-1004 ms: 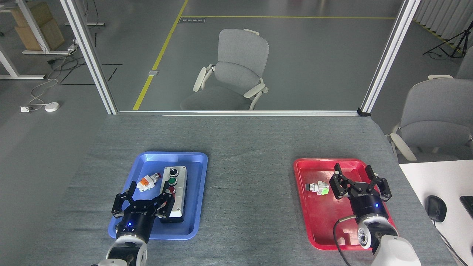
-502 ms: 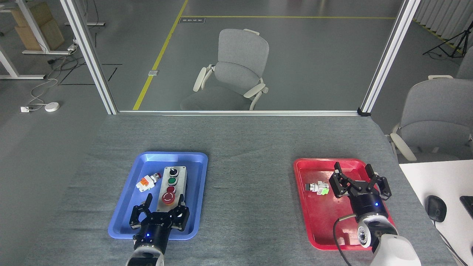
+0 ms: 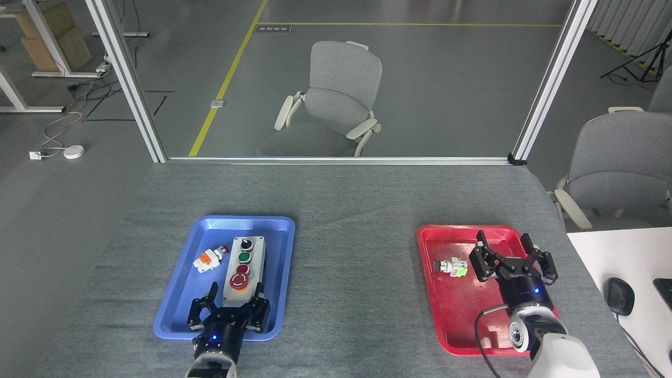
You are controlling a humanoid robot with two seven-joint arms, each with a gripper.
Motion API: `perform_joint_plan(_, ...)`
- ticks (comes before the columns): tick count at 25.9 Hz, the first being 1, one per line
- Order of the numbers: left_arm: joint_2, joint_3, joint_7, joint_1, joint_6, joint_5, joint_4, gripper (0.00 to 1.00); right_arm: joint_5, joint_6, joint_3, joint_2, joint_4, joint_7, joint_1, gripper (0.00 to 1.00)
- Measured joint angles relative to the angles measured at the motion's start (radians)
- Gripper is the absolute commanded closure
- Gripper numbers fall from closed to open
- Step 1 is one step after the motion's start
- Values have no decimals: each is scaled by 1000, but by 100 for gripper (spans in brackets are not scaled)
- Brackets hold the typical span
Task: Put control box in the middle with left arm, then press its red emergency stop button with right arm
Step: 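Close the left gripper on the near end of the control box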
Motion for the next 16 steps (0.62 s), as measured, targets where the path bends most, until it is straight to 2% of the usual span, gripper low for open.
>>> perform_joint_plan(10,-8,-8,35,-48,32,-1,133,2,0,0,0,-2,0,-2,1,0)
perform_joint_plan(13,-11,-8,45,-53,34,2,148,18,0,0,0,-3,0,-1,1,0)
perform_joint_plan(16,-14,-8,51,-56,44,8,157,45,1,0,0,-3,0,0,1,0)
